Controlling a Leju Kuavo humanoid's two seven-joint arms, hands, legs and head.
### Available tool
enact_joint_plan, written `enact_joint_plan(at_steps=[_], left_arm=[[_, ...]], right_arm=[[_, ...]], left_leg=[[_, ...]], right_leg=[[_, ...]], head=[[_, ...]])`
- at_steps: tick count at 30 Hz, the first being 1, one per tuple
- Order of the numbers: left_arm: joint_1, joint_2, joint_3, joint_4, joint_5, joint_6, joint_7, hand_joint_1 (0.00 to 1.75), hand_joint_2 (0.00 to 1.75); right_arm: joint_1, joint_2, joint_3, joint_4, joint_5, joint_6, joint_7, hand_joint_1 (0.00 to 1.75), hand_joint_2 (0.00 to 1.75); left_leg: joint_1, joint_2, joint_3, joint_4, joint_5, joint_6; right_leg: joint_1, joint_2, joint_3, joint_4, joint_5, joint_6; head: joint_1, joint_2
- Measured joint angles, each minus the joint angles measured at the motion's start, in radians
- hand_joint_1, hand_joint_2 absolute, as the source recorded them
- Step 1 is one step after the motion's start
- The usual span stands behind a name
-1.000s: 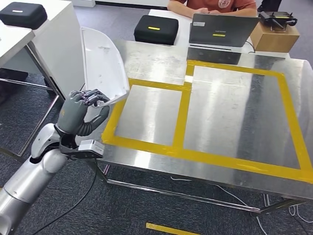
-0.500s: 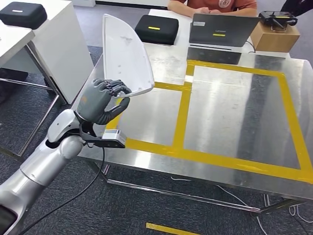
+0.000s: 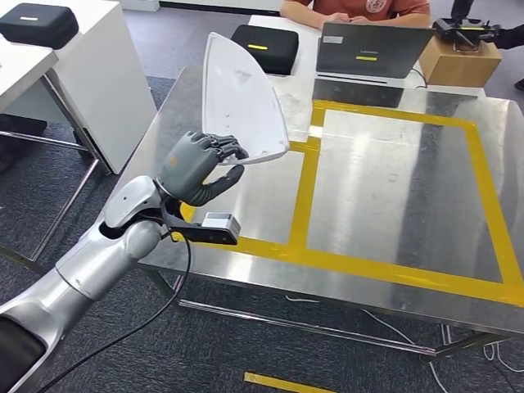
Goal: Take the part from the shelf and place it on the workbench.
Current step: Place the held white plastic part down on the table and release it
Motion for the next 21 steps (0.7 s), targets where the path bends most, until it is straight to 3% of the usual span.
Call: enact_joint_plan(at_steps=[21], left_arm=[[-0.012, -0.044, -0.082, 0.207, 0.004, -0.031, 0.050, 1.75, 1.75]], right_arm=[[-0.002, 0.000, 0.008, 0.000, -0.003, 0.003, 0.009, 0.00, 0.00]], left_leg=[[0.000, 0.000, 0.000, 0.000, 0.000, 0.000]], right_leg=[[0.000, 0.000, 0.000, 0.000, 0.000, 0.000]], head=[[0.000, 0.000]])
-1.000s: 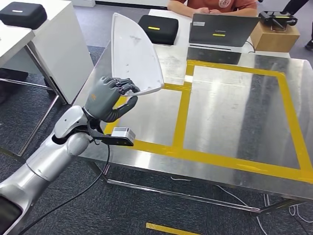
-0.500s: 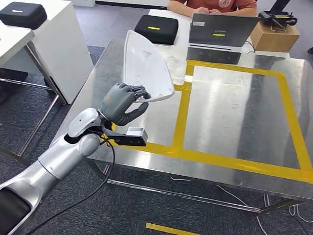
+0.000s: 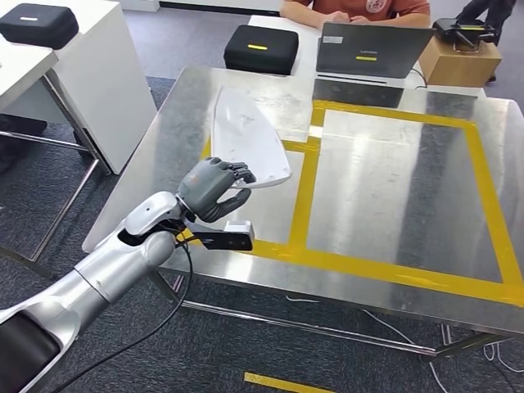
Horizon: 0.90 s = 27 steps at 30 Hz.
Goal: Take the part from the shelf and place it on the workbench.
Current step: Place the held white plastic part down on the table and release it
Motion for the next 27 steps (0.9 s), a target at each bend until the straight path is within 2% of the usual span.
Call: enact_joint_plan(at_steps=[27], left_arm=[[-0.005, 0.002, -0.017, 0.133, -0.061, -0.010, 0.018, 1.75, 1.75]], right_arm=[[0.000, 0.000, 0.012, 0.001, 0.009, 0.006, 0.006, 0.00, 0.00]], left_leg=[[0.000, 0.000, 0.000, 0.000, 0.000, 0.000]], right_leg=[[0.000, 0.000, 0.000, 0.000, 0.000, 0.000]], head=[[0.000, 0.000]])
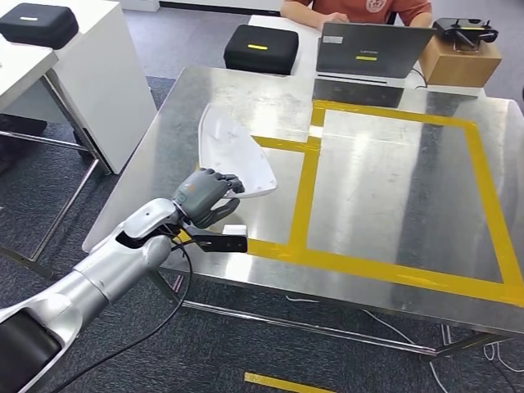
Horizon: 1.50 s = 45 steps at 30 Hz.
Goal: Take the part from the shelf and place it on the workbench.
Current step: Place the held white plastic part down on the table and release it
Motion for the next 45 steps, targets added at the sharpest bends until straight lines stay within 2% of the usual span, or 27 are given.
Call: enact_joint_plan(at_steps=[18, 36, 40, 45], left_arm=[[0.022, 0.000, -0.059, 0.021, -0.025, -0.012, -0.009, 1.75, 1.75], [0.023, 0.000, -0.070, 0.021, -0.016, -0.020, -0.007, 1.75, 1.75], [0.024, 0.000, -0.070, 0.021, -0.016, -0.023, -0.006, 0.00, 1.75], [0.024, -0.002, -0.069, 0.022, -0.001, -0.030, 0.005, 0.00, 1.75]], right_arm=[[-0.005, 0.000, 0.013, 0.000, 0.004, 0.004, 0.003, 0.00, 0.00], [-0.005, 0.000, 0.014, 0.000, 0.004, 0.007, 0.004, 0.00, 0.00], [-0.005, 0.000, 0.014, 0.000, 0.004, 0.007, 0.004, 0.00, 0.00], [-0.006, 0.000, 0.014, 0.000, 0.003, 0.007, 0.004, 0.00, 0.00]], left_leg=[[0.000, 0.000, 0.000, 0.000, 0.000, 0.000], [0.000, 0.000, 0.000, 0.000, 0.000, 0.000], [0.000, 0.000, 0.000, 0.000, 0.000, 0.000], [0.000, 0.000, 0.000, 0.000, 0.000, 0.000]], right_leg=[[0.000, 0.000, 0.000, 0.000, 0.000, 0.000], [0.000, 0.000, 0.000, 0.000, 0.000, 0.000], [0.000, 0.000, 0.000, 0.000, 0.000, 0.000], [0.000, 0.000, 0.000, 0.000, 0.000, 0.000]], head=[[0.000, 0.000], [0.000, 0.000], [0.000, 0.000], [0.000, 0.000]])
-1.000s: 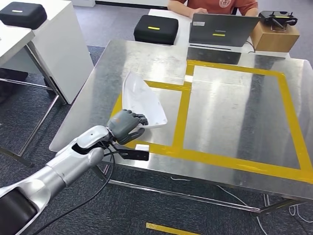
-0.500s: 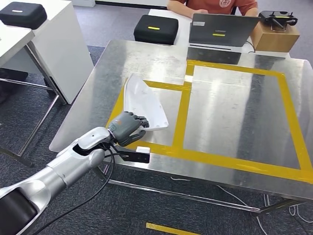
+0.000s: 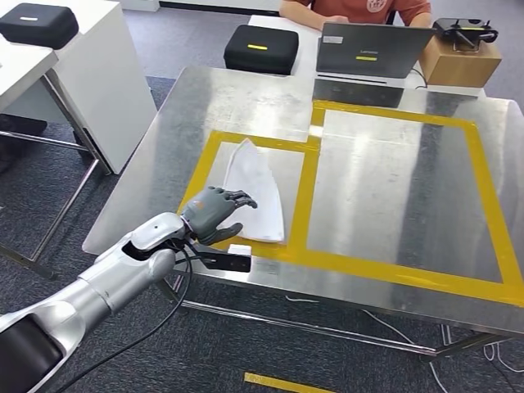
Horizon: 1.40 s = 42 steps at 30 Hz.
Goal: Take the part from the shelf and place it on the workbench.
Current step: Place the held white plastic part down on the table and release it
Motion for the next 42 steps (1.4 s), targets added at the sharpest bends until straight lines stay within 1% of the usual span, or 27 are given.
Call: enact_joint_plan(at_steps=[4, 13, 20, 25, 35, 42], left_arm=[[0.000, -0.008, 0.006, 0.009, 0.025, -0.037, 0.022, 0.00, 0.00], [-0.001, -0.019, 0.010, 0.025, 0.033, -0.052, 0.035, 0.00, 0.00], [-0.001, -0.018, 0.020, 0.024, 0.049, -0.034, 0.035, 0.00, 0.00], [0.000, -0.013, 0.039, 0.004, 0.056, 0.002, 0.033, 0.00, 0.00], [0.002, -0.006, 0.050, -0.014, 0.060, 0.016, 0.031, 0.00, 0.00], [0.002, 0.015, 0.089, -0.057, 0.094, 0.040, 0.029, 0.00, 0.00]], right_arm=[[0.000, 0.000, 0.000, 0.000, -0.003, 0.000, 0.002, 0.00, 0.00], [0.000, 0.000, 0.000, 0.000, -0.005, 0.000, 0.006, 0.00, 0.00], [0.001, 0.000, 0.003, 0.000, -0.008, 0.000, 0.009, 0.00, 0.00], [0.001, 0.000, 0.005, 0.000, -0.013, -0.001, 0.009, 0.00, 0.00], [0.002, 0.000, 0.005, 0.000, -0.014, -0.002, 0.009, 0.00, 0.00], [0.006, 0.000, 0.005, 0.000, -0.019, -0.007, 0.009, 0.00, 0.00]], left_leg=[[0.000, 0.000, 0.000, 0.000, 0.000, 0.000], [0.000, 0.000, 0.000, 0.000, 0.000, 0.000], [0.000, 0.000, 0.000, 0.000, 0.000, 0.000], [0.000, 0.000, 0.000, 0.000, 0.000, 0.000], [0.000, 0.000, 0.000, 0.000, 0.000, 0.000], [-0.003, 0.000, 0.000, 0.002, -0.001, 0.001]], right_leg=[[0.000, 0.000, 0.000, 0.000, 0.000, 0.000], [0.000, 0.000, 0.000, 0.000, 0.000, 0.000], [0.000, 0.000, 0.000, 0.000, 0.000, 0.000], [0.000, 0.000, 0.000, 0.000, 0.000, 0.000], [0.000, 0.000, 0.000, 0.000, 0.000, 0.000], [-0.002, 0.000, 0.000, -0.001, 0.001, 0.001]], head=[[0.000, 0.000], [0.000, 0.000], [0.000, 0.000], [0.000, 0.000], [0.000, 0.000], [0.000, 0.000]])
